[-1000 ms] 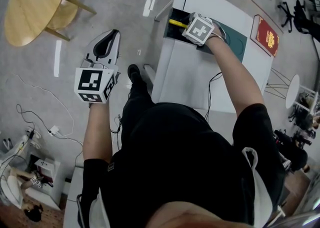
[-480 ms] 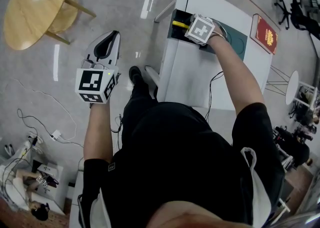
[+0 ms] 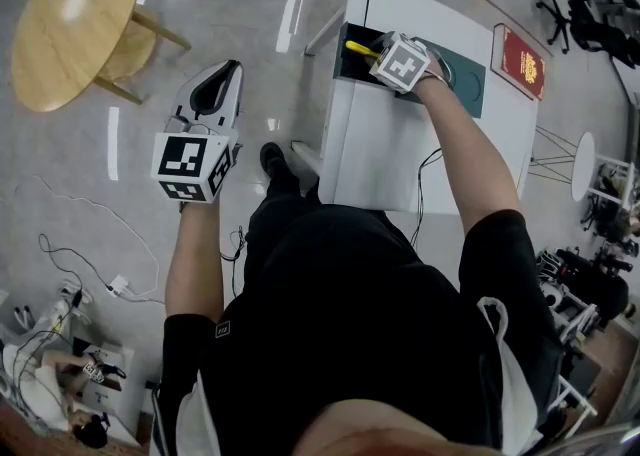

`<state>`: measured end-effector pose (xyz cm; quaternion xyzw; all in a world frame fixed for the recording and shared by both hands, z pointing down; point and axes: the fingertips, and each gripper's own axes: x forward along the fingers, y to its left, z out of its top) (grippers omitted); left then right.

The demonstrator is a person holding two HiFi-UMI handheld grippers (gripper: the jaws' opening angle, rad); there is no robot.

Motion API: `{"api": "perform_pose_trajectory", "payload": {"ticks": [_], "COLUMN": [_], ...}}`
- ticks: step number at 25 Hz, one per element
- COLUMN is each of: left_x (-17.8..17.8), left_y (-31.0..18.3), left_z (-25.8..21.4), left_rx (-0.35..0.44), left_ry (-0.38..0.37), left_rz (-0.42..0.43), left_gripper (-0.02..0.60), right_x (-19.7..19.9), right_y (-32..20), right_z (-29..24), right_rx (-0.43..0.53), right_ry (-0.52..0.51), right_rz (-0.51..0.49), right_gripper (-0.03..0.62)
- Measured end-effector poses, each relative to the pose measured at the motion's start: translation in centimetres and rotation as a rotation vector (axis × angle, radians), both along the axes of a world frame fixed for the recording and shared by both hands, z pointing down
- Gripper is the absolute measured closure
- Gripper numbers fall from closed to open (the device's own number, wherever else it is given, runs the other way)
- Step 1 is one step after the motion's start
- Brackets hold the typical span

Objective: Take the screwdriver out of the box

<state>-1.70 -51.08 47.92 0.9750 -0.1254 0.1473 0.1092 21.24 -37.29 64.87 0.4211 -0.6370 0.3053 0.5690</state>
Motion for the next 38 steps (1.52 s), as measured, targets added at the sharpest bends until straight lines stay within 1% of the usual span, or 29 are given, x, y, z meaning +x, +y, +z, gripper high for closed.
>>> {"api": "perform_pose_trajectory", "payload": {"ticks": [3,7,12,16,20,23,28,33,38], "left_x": [0.2,0.5,1.3,2.7,4.9,5.9,7.4,9.8,11.3], "left_y": [0.5,1.8,4.2,6.8,10.0,12.0,15.6,20.2,24.2], "left_z": [-0.8,-1.7,-2.9,-4.1,-5.7,-7.1,-9.4,-11.3,-12.4], "left_rx": [0.008,0.015,0.024,0.032,0.066,0.093,0.12,0.146,0.159], "left_ry": [0.009,0.012,0.016,0.022,0.024,0.029,0.054,0.061,0.063], "left_rz": [0.001,0.006,0.006,-0.002,0.015,0.027,0.04,0.076,0.099], "left_gripper": [0.552,0.552,0.552,0.552,0.552,0.552,0.552,0.552,0.552], "right_x": [0.6,0.7,0.3,0.2,1.5,1.9,2.5,4.2,6.0], "right_y": [-0.9,-0.8,0.0,1.3,3.5,5.6,10.5,16.2,21.6], "right_z": [-1.6,-3.5,-7.2,-10.5,-13.9,-16.6,-20.4,-23.4,-25.3], "right_rx": [0.097,0.174,0.296,0.406,0.529,0.618,0.719,0.797,0.871], "right_ry": [-0.017,-0.076,-0.12,-0.157,-0.236,-0.288,-0.331,-0.373,-0.406], "right_rz": [0.036,0.094,0.118,0.113,0.174,0.211,0.243,0.292,0.338], "right_gripper": [0.516,0.516,0.516,0.516,0.516,0.516,0.516,0.516,0.516]}}
